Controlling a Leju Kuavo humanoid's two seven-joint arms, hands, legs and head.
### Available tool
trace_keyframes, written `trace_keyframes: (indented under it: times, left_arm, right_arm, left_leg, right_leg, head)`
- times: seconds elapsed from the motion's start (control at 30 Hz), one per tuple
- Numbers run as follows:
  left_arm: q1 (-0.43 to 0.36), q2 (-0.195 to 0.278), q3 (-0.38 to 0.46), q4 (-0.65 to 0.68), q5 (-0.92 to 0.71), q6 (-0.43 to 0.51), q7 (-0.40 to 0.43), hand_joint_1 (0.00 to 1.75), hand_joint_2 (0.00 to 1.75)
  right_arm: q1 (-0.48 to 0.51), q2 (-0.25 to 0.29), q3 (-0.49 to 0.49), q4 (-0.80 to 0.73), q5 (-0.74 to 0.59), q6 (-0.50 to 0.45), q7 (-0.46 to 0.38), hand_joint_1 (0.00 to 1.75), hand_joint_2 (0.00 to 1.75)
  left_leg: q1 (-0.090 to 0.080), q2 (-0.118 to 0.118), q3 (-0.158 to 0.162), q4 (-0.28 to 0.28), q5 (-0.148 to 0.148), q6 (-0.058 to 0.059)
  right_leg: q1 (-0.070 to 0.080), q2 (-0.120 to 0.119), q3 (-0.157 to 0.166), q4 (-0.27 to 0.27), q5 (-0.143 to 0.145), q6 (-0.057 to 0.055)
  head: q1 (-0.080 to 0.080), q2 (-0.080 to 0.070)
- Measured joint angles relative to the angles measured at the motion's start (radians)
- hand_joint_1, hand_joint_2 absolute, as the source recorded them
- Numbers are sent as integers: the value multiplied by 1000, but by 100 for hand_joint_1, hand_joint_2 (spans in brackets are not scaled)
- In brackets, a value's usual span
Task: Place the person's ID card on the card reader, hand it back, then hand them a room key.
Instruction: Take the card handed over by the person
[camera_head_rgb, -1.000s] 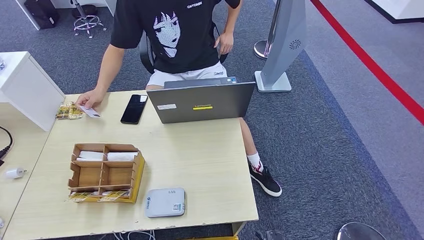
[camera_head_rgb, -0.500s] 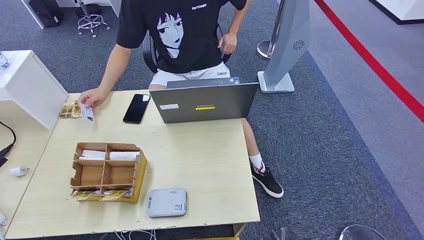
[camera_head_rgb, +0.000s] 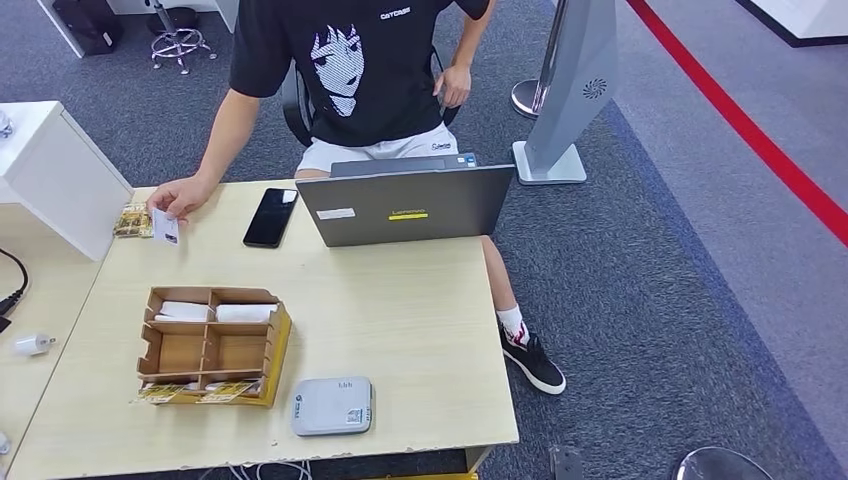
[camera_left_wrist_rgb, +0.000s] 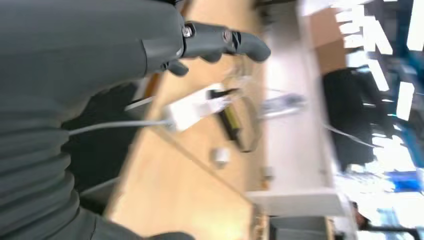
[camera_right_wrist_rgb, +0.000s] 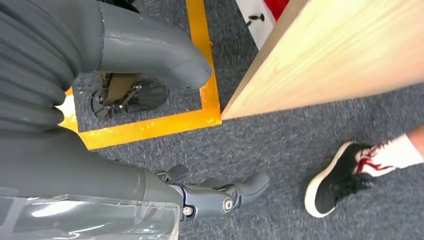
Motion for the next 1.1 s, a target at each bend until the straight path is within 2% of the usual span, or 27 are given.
trace_keyframes:
  times: [0.17, 0.23, 0.3, 0.33, 0.4, 0.53, 0.6, 0.73, 0.8, 0.97, 1.1]
  left_arm:
    - [64, 8, -194, -346, -267, 323, -4, 0, 175]
    - [80, 41, -279, -433, -356, 471, -5, 0, 175]
    - [87, 85, -336, -481, -400, 551, -6, 0, 175]
    - [84, 104, -350, -492, -409, 549, -2, 0, 175]
    - [59, 132, -350, -495, -447, 482, 32, 0, 175]
    - [-64, 208, -323, -428, -668, 362, 211, 0, 175]
    - [-130, 262, -321, -371, -776, 347, 299, 0, 175]
    - [-210, 344, -323, -287, -850, 330, 379, 0, 175]
    - [-244, 391, -330, -240, -922, 298, 449, 0, 175]
    - [-400, 537, -376, -25, -1160, 235, 596, 0, 175]
    - [-519, 596, -439, 152, -1236, 239, 631, 0, 175]
  right_arm:
    - [-12, 5, -2, -1, 26, 29, 17, 0, 175]
    - [-12, 8, -4, -1, 43, 45, 21, 0, 175]
    - [-13, 12, -5, -1, 58, 62, 24, 0, 175]
    - [-14, 14, -6, -1, 66, 69, 26, 0, 175]
    - [-16, 17, -7, -1, 81, 82, 30, 0, 175]
    - [-26, 25, -7, -1, 116, 99, 43, 0, 175]
    - [-31, 30, -6, -2, 131, 100, 48, 0, 175]
    - [-36, 37, -5, -2, 142, 96, 51, 0, 175]
    - [-37, 46, -5, -2, 147, 86, 51, 0, 175]
    - [-45, 63, -5, -5, 175, 82, 69, 0, 175]
    - [-49, 68, -3, -7, 191, 92, 80, 0, 175]
  left_leg:
    - [-1, 0, 0, 0, 0, 0]
    - [-1, 0, 1, 0, 0, 0]
    - [-1, 0, 1, 0, 0, 0]
    - [-1, 0, 1, 0, 0, 0]
    - [-1, 0, 1, 0, 0, 0]
    - [-1, -1, 1, 0, 2, -2]
    - [-1, 0, 1, 0, 3, -4]
    - [0, 1, 1, 0, 4, -5]
    - [0, 0, 1, 0, 4, -5]
    - [0, 4, 0, 0, 6, -7]
    - [0, 12, 0, 0, 6, -8]
  right_leg:
    - [0, 0, 1, 0, 0, 0]
    - [-1, 0, 1, 0, 0, 0]
    - [-1, 0, 1, 0, 0, 0]
    - [-1, 0, 1, 0, 0, 0]
    - [-1, -1, 0, 1, 0, 0]
    - [-1, -2, 0, 3, 0, -1]
    - [-1, -1, -1, 4, 2, -3]
    - [-1, 1, -2, 5, 3, -4]
    - [-1, 0, -3, 5, 2, -4]
    - [0, 3, -6, 7, 5, -8]
    - [0, 10, -9, 8, 8, -11]
  head:
    - [0, 0]
    - [0, 0]
    - [0, 0]
    - [0, 0]
    - [0, 0]
    - [0, 0]
    - [0, 0]
    - [-1, 0]
    - [-1, 0]
    - [-1, 0]
    - [-2, 0]
